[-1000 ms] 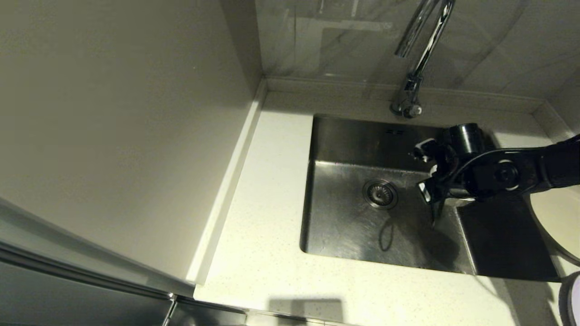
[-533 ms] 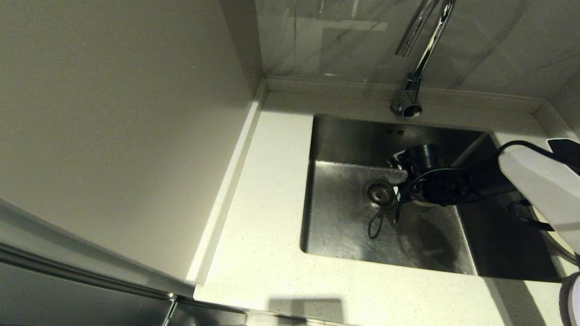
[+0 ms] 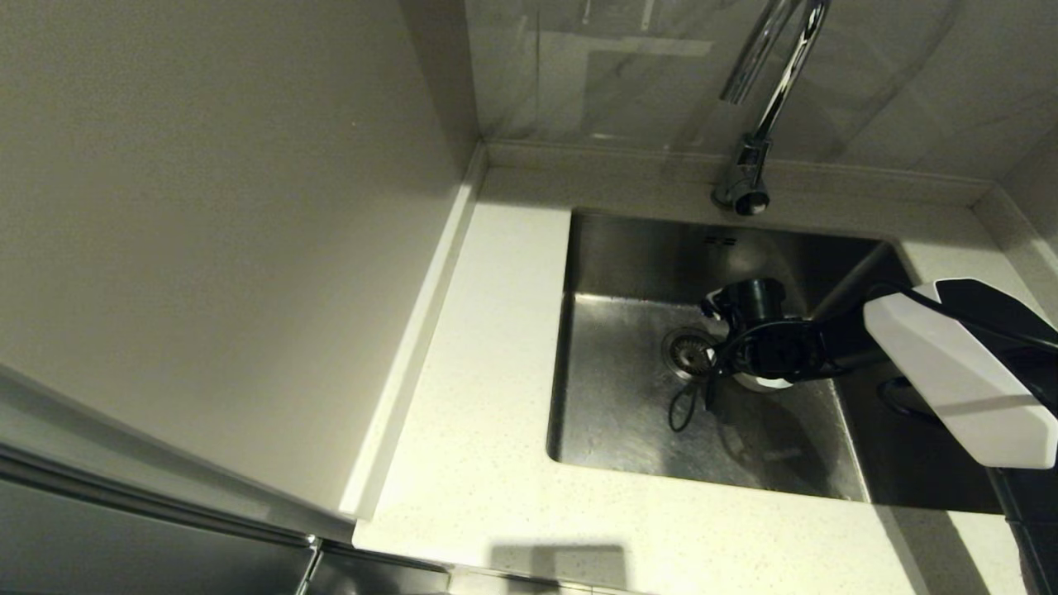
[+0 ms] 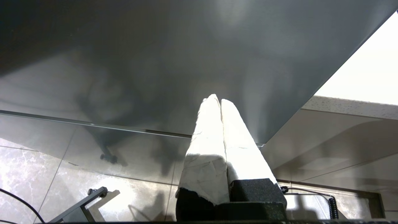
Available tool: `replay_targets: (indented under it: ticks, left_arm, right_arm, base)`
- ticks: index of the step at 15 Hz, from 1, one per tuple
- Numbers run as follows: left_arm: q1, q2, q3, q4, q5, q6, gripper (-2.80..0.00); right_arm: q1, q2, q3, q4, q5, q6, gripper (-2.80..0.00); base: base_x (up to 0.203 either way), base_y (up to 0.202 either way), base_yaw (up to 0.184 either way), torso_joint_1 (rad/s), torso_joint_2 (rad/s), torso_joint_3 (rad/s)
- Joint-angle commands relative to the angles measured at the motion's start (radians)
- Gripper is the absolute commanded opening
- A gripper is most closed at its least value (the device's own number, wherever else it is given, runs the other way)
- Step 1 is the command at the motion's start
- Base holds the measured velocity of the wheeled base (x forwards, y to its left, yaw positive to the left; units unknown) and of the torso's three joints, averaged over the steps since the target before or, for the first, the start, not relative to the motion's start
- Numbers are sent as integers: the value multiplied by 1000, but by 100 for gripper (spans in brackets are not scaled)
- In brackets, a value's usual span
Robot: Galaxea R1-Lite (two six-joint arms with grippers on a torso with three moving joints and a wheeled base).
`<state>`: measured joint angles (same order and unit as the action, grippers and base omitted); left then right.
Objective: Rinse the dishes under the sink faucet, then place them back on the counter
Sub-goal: Put a bowl into the sink, then put a plate into the sink
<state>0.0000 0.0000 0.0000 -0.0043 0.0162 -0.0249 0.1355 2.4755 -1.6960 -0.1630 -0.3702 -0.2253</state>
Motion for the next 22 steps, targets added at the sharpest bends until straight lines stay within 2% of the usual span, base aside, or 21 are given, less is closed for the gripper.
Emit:
replay_targets:
  ticks: [1,6,11,12,17,20,22]
  left_arm:
    - [0,-3,0,0,1,-1,-280]
    - [0,-3,0,0,1,-1,-280]
    - [0,-3,0,0,1,-1,-280]
    - [0,-3,0,0,1,-1,-280]
    - [0,-3,0,0,1,-1,-280]
    - [0,-3,0,0,1,-1,-280]
    - [0,-3,0,0,1,0,-280]
  right_arm:
    - [-1,29,-33,-1,-7,-2,0]
    - [-7,-92,-19,11,-7,-2,0]
    - [-5,-408,51,234,12,25,0]
    - [-5,-470,71,290,19,42,-280]
    - [-33,-706,98,523,34,67,-280]
    - [-124,-815,137,689,66,70,-280]
    - [-184,-875,216,704,119,75,-280]
  base:
    - [0,0,0,0,0,0]
    - [0,0,0,0,0,0]
    - [0,0,0,0,0,0]
    - [0,0,0,0,0,0]
    - [0,0,0,0,0,0]
    - [0,0,0,0,0,0]
    - [0,0,0,0,0,0]
